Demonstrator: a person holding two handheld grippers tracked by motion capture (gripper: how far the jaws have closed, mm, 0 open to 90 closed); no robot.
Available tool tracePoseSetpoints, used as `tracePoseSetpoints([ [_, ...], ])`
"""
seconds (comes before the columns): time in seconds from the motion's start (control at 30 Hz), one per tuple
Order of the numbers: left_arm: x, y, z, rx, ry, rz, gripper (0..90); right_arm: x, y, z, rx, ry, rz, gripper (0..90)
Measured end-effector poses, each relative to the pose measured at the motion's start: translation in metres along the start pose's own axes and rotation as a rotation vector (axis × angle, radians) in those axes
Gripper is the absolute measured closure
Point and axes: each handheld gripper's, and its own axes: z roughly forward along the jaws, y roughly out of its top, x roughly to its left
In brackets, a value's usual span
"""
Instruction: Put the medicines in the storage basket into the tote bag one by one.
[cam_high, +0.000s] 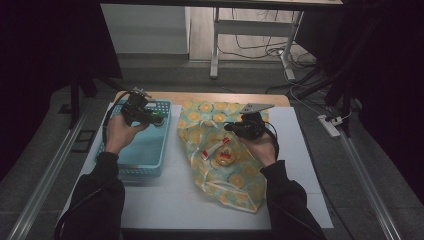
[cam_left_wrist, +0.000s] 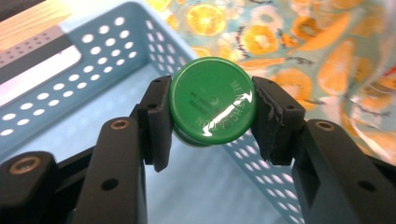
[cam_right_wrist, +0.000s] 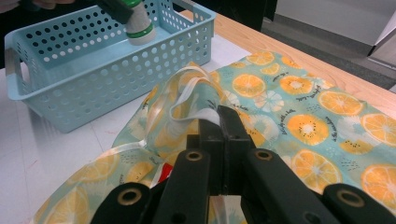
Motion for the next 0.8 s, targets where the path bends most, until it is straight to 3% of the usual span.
tracePoseSetpoints([
  [0.4,-0.031,-0.003,-0.012,-0.027,-0.052,0.046,52.2,0.001,0.0,0.002,0.002,0.0,-0.002,89.8],
  [0.8,-0.064,0.003,-0.008,-0.035,-0.111,0.123,52.2,0.0,-0.001,0.001,0.0,-0.003,-0.001,89.8],
])
